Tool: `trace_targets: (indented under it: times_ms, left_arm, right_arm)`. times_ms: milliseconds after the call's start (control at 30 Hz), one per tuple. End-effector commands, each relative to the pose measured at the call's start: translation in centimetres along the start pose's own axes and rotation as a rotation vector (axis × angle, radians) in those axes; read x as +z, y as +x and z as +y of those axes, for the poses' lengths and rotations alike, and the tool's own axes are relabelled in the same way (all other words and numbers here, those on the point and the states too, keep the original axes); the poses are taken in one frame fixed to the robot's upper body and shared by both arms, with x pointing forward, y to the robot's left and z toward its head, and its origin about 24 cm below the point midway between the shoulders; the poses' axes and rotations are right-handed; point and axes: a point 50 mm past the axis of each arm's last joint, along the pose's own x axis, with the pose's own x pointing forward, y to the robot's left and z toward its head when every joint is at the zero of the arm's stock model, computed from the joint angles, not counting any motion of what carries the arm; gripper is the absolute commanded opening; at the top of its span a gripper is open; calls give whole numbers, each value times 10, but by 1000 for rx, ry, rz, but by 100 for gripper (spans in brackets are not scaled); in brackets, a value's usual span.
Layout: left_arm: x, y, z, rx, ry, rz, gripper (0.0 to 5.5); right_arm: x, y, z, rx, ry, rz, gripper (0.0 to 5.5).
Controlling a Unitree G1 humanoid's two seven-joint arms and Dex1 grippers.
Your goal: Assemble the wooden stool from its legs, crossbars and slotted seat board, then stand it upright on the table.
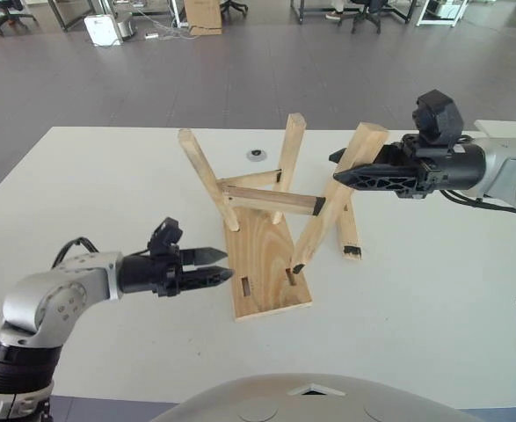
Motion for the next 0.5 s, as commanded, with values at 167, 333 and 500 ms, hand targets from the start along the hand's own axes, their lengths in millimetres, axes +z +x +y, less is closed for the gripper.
trace_targets:
  times_ms: [167,333,500]
  left_arm:
    - [-75,-4,12,125,-57,298,332]
    - [-88,-8,16,169,-49,324,332]
    - [-87,-9,18,172,-44,316,332]
  right_arm:
    - [-19,15,-1,98,-123,100,204]
    - [-23,19,-4,117,-146,95,204]
    - [-28,26,-6,136,-152,70,204]
